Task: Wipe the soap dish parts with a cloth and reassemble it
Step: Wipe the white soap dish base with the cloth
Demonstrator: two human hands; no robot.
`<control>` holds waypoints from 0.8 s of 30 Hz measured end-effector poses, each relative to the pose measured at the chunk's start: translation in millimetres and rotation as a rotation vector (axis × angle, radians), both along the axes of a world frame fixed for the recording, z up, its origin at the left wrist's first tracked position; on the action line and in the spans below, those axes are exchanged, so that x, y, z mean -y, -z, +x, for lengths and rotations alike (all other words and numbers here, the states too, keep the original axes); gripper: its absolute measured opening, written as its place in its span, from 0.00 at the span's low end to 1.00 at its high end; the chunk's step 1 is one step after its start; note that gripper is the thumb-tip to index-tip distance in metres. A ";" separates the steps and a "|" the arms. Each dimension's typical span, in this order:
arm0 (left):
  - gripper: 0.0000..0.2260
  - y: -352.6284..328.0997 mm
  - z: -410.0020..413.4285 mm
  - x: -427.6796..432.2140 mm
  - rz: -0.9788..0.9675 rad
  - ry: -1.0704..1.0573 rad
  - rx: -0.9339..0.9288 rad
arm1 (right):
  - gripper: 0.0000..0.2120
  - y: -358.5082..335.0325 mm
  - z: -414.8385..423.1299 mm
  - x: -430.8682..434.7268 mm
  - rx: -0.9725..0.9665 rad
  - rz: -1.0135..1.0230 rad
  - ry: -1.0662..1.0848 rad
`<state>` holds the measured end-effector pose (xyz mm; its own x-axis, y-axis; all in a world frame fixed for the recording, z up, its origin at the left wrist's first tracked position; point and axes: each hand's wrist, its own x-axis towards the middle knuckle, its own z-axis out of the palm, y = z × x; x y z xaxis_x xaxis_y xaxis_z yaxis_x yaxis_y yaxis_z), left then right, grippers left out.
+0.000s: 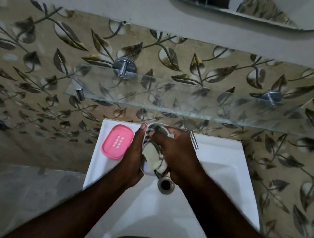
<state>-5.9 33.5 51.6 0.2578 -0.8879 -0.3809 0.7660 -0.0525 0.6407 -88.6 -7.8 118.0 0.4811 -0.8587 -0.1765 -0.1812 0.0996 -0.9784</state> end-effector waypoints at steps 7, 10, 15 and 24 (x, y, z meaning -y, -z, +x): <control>0.25 12.0 21.0 2.9 0.081 -0.084 0.004 | 0.09 18.6 -14.7 -15.5 -0.321 -0.212 -0.411; 0.26 17.1 7.7 -0.6 0.061 0.008 -0.014 | 0.13 11.8 -13.2 -1.7 -0.319 -0.167 -0.390; 0.22 20.3 -4.7 0.1 -0.078 0.008 -0.096 | 0.08 7.0 -3.6 9.2 0.017 -0.010 -0.069; 0.17 11.8 27.0 8.7 0.109 -0.090 0.158 | 0.13 36.9 -28.9 -11.3 -0.762 -0.812 -0.529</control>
